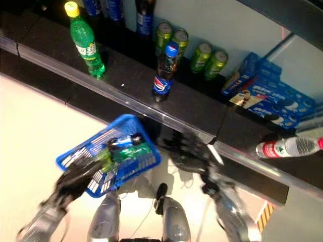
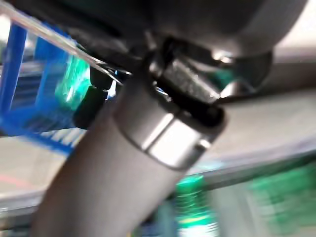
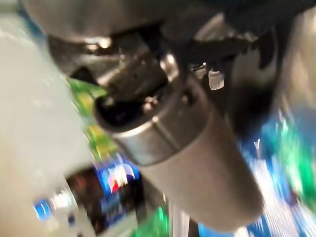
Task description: Pick up the drink and place into the basket.
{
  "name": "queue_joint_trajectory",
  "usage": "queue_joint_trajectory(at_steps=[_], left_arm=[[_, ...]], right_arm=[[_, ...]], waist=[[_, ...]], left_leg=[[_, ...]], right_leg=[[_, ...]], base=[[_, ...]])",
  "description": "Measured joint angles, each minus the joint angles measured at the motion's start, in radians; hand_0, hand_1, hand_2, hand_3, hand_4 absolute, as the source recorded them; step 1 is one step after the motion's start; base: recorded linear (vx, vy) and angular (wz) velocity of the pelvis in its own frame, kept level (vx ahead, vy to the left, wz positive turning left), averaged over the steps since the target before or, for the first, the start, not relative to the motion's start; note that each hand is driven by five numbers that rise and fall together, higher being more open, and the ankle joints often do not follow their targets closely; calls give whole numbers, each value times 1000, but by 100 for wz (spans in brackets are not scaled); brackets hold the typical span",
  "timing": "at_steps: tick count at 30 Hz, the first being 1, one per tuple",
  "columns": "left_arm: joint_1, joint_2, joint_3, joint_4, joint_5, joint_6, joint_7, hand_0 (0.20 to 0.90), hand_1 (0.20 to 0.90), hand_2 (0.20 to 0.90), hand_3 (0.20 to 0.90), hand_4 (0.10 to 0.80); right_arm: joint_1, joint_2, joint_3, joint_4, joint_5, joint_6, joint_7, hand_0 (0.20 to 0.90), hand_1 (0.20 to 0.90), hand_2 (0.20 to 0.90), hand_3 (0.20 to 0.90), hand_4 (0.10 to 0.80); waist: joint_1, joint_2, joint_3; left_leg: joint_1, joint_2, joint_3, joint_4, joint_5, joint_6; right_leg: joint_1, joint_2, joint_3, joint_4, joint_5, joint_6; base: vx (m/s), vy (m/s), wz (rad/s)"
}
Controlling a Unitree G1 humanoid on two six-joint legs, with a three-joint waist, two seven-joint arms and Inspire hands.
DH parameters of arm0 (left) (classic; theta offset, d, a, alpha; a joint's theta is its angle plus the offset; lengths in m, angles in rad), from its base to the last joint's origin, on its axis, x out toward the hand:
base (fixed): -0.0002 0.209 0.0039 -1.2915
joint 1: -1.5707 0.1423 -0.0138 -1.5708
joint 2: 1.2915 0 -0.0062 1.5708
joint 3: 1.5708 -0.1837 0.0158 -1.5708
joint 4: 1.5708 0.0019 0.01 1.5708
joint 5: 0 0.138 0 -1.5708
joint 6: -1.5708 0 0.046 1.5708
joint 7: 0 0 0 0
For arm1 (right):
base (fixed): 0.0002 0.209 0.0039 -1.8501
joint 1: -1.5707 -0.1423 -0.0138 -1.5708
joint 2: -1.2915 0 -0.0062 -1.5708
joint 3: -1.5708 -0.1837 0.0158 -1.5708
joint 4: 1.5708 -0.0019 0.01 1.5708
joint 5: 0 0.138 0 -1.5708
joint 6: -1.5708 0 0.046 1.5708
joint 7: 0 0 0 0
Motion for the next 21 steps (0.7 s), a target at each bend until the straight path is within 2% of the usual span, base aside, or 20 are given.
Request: queue_joint_trajectory(at_steps=[3,5,9,12,15,18,19,21], left_arm=[[-84,-2,-34,-8,1,0,-36,300,300,300,200,100],[-109,-1,-20,-6,4,-24,-27,300,300,300,200,100],[-70,-4,49,-6,-2,-50,-4,300,300,300,200,100],[-33,-8,48,11,0,-51,21,300,300,300,200,100],[-6,-36,19,92,5,-50,53,300,300,300,200,100],[18,-42,-9,122,6,-52,56,300,300,300,200,100],[11,-69,-21,226,7,-82,38,300,300,300,200,100],[2,-79,-45,349,22,-84,96,300,300,300,200,100]], right_arm=[[-58,3,45,6,52,-15,19,900,900,900,900,800],[-77,33,65,-3,77,-26,39,900,900,900,900,800],[-51,53,60,13,77,-24,39,900,900,900,900,800],[-25,64,58,44,85,-19,39,900,900,900,900,800],[-3,69,60,107,86,11,41,900,900,900,900,800],[13,80,68,127,87,7,45,900,900,900,900,800],[-10,121,71,227,88,-16,50,900,900,900,900,800],[-16,135,109,349,88,20,43,900,900,900,900,800]], waist=[[20,-6,-5],[21,-7,-7],[23,7,-16],[23,8,-45],[19,13,-102],[14,1,-113],[1,1,-150],[-20,5,-232]], left_leg=[[19,-6,-5,-13,4,1],[20,-8,-6,-18,6,3],[56,-17,-6,-40,11,12],[73,-22,-4,-67,17,20],[94,-36,6,-98,25,30],[97,-35,12,-104,28,34],[138,-37,25,-159,50,37],[156,-39,37,-200,57,39]], right_leg=[[21,-5,-1,-6,-1,6],[25,-6,1,-14,1,10],[80,-13,5,-61,10,25],[106,-18,11,-97,18,37],[131,-22,35,-145,37,53],[138,-25,39,-171,52,53],[177,-24,68,-218,70,66],[187,-24,83,-253,81,71]], base=[[10,-57,11],[8,-28,6],[19,-16,12],[8,-11,11],[3,-2,-4],[15,-5,-3],[8,9,-5],[12,10,-12]])
